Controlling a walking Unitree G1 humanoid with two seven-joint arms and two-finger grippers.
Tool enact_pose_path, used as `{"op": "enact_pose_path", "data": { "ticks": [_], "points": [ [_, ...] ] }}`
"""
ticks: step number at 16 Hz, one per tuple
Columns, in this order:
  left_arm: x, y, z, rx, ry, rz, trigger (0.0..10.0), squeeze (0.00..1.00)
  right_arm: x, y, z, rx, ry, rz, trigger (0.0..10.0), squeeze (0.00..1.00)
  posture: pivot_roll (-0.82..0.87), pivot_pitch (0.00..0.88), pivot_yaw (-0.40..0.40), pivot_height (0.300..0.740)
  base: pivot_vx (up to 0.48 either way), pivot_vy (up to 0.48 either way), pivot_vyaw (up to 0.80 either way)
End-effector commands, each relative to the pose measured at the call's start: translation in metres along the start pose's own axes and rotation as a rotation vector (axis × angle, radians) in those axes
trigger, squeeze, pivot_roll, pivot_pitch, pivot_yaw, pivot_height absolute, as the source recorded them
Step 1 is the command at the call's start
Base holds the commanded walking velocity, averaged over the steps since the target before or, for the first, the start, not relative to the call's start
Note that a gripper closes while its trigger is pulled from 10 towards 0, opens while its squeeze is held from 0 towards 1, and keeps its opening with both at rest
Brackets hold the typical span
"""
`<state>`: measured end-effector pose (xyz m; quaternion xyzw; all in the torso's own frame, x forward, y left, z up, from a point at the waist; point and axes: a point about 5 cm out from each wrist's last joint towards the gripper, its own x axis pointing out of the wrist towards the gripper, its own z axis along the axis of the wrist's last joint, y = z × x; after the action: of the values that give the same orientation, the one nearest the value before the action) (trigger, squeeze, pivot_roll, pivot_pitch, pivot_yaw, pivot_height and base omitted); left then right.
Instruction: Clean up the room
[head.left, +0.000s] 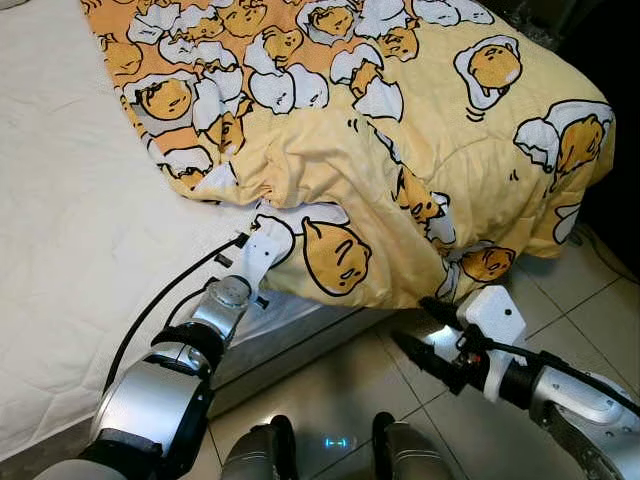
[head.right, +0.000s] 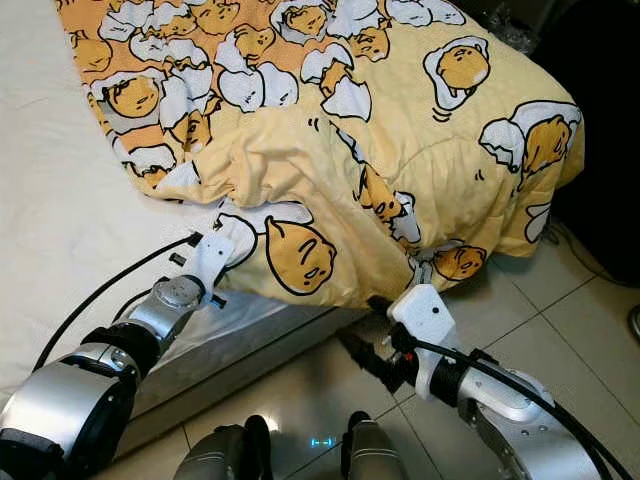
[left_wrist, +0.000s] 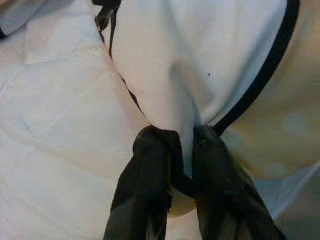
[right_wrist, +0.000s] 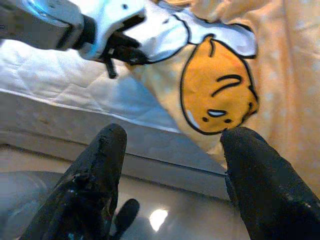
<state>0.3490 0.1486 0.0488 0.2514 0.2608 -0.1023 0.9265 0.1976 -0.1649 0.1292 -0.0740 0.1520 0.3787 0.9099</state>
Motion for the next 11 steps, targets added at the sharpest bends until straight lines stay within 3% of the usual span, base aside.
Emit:
{"op": "enact_pose_path", "data": {
  "ticks": [1, 7, 10, 11],
  "points": [
    [-0.001, -0.002, -0.012, -0.008, 0.033, -0.039, 0.0, 0.00, -0.003, 0.001, 0.004, -0.005, -0.006, 0.034, 10.0, 0.00, -0.20, 0.237, 0.084, 0.740, 0.000, 0.000, 0.00],
    [-0.004, -0.010, -0.024, -0.014, 0.031, -0.110, 0.0, 0.00, -0.003, -0.003, 0.002, -0.014, -0.001, 0.028, 10.0, 0.00, -0.19, 0.228, 0.094, 0.740, 0.000, 0.000, 0.00],
    [-0.009, -0.032, -0.039, -0.018, 0.029, -0.216, 0.0, 0.00, -0.005, -0.002, -0.001, -0.013, 0.009, 0.029, 10.0, 0.00, -0.18, 0.227, 0.104, 0.740, 0.000, 0.000, 0.00],
    [-0.016, -0.052, -0.056, -0.016, 0.064, -0.290, 0.0, 0.00, -0.006, -0.001, -0.003, -0.011, 0.014, 0.028, 10.0, 0.00, -0.18, 0.227, 0.106, 0.740, 0.000, 0.000, 0.00]
  ]
}}
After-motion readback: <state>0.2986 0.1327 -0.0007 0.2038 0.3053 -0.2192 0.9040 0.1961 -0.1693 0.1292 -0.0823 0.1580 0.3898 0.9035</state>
